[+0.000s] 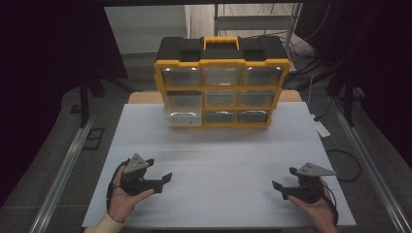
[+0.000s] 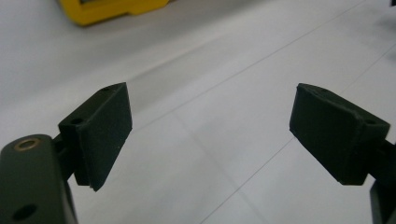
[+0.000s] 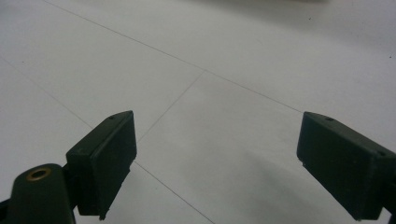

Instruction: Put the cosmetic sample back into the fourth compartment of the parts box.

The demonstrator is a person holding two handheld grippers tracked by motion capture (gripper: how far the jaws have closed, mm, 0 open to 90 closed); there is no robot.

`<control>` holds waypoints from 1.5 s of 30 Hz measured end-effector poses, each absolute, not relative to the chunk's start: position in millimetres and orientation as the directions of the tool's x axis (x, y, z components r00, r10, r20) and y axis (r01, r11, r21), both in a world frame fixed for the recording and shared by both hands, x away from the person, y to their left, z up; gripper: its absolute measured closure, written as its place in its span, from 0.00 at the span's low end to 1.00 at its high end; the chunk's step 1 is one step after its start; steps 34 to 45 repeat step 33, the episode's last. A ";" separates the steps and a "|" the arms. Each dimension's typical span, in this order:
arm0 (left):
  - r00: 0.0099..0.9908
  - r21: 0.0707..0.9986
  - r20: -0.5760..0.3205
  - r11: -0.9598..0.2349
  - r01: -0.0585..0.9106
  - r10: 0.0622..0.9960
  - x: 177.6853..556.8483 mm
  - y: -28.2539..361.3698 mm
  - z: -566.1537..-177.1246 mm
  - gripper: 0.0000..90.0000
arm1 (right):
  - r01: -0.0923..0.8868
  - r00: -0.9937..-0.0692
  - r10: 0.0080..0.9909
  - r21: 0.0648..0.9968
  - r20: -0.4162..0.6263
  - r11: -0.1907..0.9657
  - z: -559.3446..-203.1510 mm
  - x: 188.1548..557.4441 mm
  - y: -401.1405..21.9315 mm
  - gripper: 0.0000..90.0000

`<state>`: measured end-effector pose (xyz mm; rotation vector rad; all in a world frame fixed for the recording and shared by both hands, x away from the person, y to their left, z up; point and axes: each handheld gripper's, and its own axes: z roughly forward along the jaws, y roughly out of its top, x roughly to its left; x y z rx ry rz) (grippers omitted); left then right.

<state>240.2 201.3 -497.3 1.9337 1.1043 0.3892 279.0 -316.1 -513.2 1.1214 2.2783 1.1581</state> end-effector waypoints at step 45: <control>0.545 0.796 -0.105 -0.258 0.548 0.832 245.7 203.8 -514.3 0.15 | 0.497 -0.646 0.761 0.790 0.060 0.360 -516.9 282.1 -310.7 0.14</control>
